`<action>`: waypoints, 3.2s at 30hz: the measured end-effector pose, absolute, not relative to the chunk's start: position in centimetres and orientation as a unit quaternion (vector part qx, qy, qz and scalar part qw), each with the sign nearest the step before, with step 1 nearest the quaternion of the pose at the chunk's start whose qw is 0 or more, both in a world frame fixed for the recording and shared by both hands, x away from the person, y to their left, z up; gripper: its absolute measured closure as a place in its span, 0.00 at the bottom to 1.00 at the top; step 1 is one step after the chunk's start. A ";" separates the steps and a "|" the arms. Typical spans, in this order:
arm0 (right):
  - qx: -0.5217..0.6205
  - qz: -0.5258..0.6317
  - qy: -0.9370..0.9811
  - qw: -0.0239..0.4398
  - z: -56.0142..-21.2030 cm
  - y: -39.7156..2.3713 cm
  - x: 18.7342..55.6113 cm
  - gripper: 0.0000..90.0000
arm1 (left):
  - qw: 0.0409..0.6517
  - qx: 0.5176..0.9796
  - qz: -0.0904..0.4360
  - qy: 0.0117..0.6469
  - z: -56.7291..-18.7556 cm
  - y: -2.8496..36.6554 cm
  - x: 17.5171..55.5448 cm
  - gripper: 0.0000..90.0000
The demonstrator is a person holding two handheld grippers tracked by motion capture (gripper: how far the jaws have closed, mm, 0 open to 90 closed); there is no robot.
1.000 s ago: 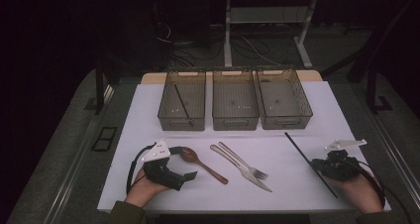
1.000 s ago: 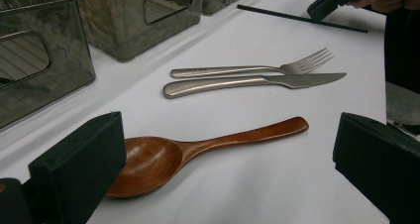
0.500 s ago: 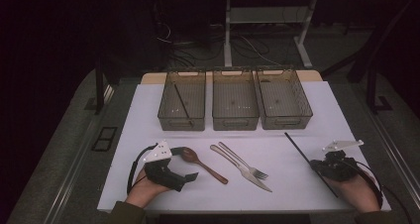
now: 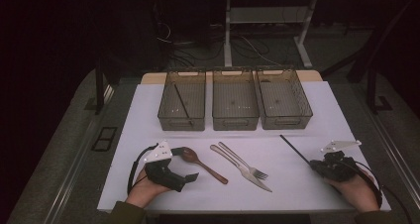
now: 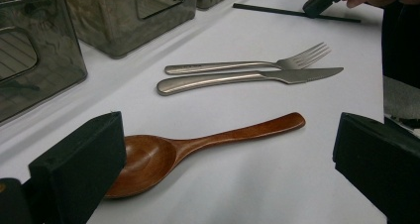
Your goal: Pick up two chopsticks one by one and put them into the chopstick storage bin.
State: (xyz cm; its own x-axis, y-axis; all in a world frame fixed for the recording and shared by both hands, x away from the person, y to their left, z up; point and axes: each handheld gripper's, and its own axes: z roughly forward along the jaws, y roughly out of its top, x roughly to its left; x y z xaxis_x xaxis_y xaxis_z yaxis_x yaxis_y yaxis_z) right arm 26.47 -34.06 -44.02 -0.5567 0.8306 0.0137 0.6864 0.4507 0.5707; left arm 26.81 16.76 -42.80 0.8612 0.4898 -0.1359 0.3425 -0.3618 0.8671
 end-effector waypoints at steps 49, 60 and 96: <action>0.400 0.416 0.811 0.092 -40.1 -32.9 26.8 0.95 | 0.504 0.822 0.075 0.254 -42.8 16.8 26.9 0.00; 0.384 0.429 0.812 0.096 -39.0 -31.2 27.9 0.95 | 0.505 0.822 0.074 0.253 -42.8 16.7 26.9 0.00; 0.359 0.444 0.816 0.091 -36.4 -21.9 33.9 0.95 | 0.510 0.818 0.071 0.255 -42.8 16.6 26.8 0.00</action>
State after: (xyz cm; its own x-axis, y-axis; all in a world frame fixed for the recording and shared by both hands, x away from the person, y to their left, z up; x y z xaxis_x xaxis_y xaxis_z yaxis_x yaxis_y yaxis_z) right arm 33.93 -21.88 -36.39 -0.7257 0.6665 0.1704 0.5045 0.3472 0.7905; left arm 26.83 16.56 -42.80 0.8598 0.4898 -0.1441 0.3448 -0.3491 0.8713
